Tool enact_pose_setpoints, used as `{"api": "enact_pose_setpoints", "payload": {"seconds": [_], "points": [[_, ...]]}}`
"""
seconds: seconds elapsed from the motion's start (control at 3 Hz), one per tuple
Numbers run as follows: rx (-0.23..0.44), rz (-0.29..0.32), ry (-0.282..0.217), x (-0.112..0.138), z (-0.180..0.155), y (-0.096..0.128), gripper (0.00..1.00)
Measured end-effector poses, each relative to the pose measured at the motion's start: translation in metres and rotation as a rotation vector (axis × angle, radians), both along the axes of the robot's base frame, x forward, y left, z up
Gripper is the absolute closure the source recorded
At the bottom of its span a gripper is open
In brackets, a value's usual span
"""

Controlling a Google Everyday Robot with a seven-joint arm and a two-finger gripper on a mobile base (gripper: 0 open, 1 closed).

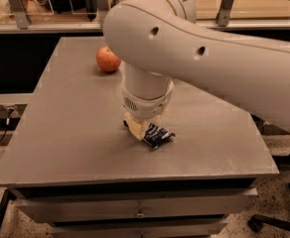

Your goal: Pick rxbar blueberry

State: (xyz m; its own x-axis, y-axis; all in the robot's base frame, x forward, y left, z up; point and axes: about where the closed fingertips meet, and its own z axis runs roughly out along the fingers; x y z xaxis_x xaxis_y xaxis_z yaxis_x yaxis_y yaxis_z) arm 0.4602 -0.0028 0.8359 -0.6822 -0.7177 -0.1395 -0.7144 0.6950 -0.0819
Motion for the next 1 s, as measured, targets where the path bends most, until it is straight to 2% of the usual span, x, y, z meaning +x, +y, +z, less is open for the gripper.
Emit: {"api": "enact_pose_setpoints", "payload": {"seconds": [0.33,0.67,1.0], "points": [[0.046,0.015,-0.012,0.009,0.018,-0.008,1.0],[0.086,0.039,-0.045,0.021,0.048,-0.017,1.0],[0.094,0.047,-0.057,0.023,0.055,-0.016,1.0]]}}
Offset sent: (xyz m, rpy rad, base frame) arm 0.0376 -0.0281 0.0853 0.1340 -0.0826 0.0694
